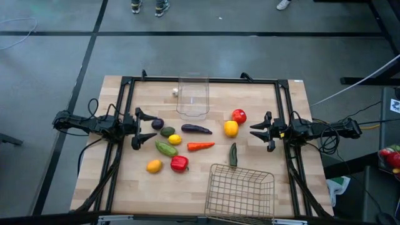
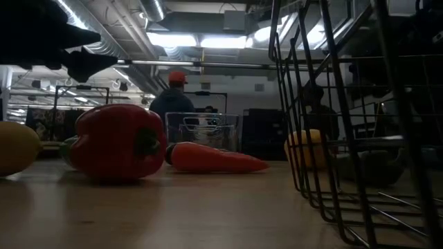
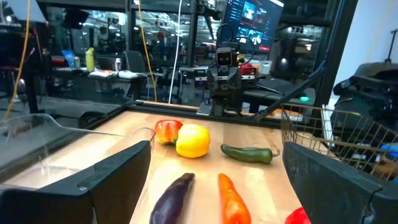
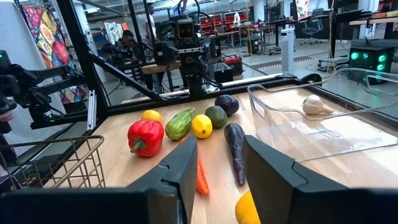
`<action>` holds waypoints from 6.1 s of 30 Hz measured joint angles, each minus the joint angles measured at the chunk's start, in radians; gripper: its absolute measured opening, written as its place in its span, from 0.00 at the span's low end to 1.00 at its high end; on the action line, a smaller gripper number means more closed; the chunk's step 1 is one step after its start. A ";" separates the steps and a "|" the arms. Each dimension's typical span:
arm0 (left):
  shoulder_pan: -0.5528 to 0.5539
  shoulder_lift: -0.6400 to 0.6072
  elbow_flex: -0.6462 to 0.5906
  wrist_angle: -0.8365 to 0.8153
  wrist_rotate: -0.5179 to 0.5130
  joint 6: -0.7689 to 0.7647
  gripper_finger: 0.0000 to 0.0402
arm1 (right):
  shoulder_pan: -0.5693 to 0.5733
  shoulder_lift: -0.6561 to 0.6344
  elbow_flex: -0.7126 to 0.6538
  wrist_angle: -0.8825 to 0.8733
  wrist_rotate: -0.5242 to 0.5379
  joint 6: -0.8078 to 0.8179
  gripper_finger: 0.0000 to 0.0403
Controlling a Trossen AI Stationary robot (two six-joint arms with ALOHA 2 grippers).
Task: Sort produce into baskets
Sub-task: Put the purple onion into the transparent bin
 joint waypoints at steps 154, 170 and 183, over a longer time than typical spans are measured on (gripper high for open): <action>0.396 1.409 0.671 -0.796 0.101 -0.161 0.70 | 0.000 0.000 0.000 0.000 0.000 0.000 0.31; 0.396 1.409 0.857 -0.956 0.101 -0.112 0.70 | 0.000 0.000 0.000 0.000 0.000 0.000 0.31; 0.395 1.409 1.119 -1.057 0.101 -0.064 0.70 | 0.000 0.000 0.000 0.000 0.000 0.000 0.31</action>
